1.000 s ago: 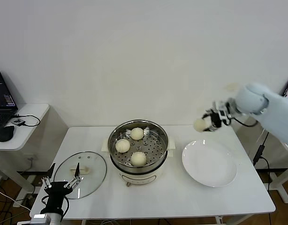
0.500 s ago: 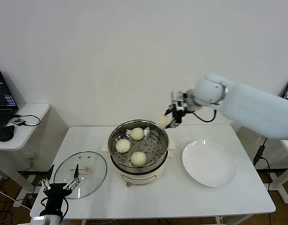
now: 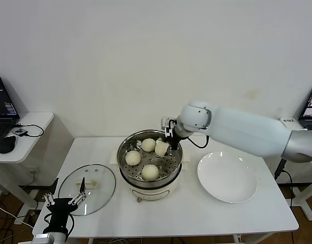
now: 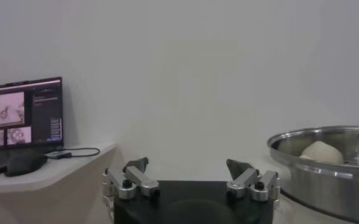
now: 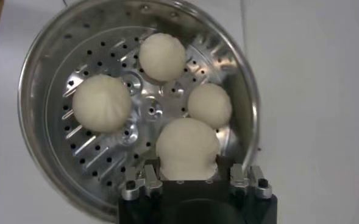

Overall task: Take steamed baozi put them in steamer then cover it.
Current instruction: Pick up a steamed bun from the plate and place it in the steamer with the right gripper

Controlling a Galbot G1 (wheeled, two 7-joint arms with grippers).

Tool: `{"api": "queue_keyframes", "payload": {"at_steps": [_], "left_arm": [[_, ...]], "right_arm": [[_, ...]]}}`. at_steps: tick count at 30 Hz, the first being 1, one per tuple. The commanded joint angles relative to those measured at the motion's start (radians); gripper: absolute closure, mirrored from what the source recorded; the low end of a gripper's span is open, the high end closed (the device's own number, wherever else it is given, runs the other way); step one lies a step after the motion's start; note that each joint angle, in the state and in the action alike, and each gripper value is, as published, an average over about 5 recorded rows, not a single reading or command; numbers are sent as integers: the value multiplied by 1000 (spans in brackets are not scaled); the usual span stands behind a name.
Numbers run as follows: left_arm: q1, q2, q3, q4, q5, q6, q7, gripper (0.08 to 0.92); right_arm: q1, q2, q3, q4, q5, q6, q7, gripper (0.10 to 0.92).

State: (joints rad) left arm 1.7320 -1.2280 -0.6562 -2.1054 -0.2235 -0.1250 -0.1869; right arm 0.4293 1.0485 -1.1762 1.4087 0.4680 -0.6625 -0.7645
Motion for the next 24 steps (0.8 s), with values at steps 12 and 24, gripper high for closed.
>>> {"api": "queue_keyframes", "payload": {"at_steps": [12, 24], "left_arm": [[-5, 3, -1, 11, -4, 0, 1, 177], [-5, 5, -2, 9, -3, 3, 0, 177]], "right_arm": [[-62, 42, -4, -44, -59, -34, 16, 429], [14, -110, 96, 122, 29, -49, 62, 211]]}}
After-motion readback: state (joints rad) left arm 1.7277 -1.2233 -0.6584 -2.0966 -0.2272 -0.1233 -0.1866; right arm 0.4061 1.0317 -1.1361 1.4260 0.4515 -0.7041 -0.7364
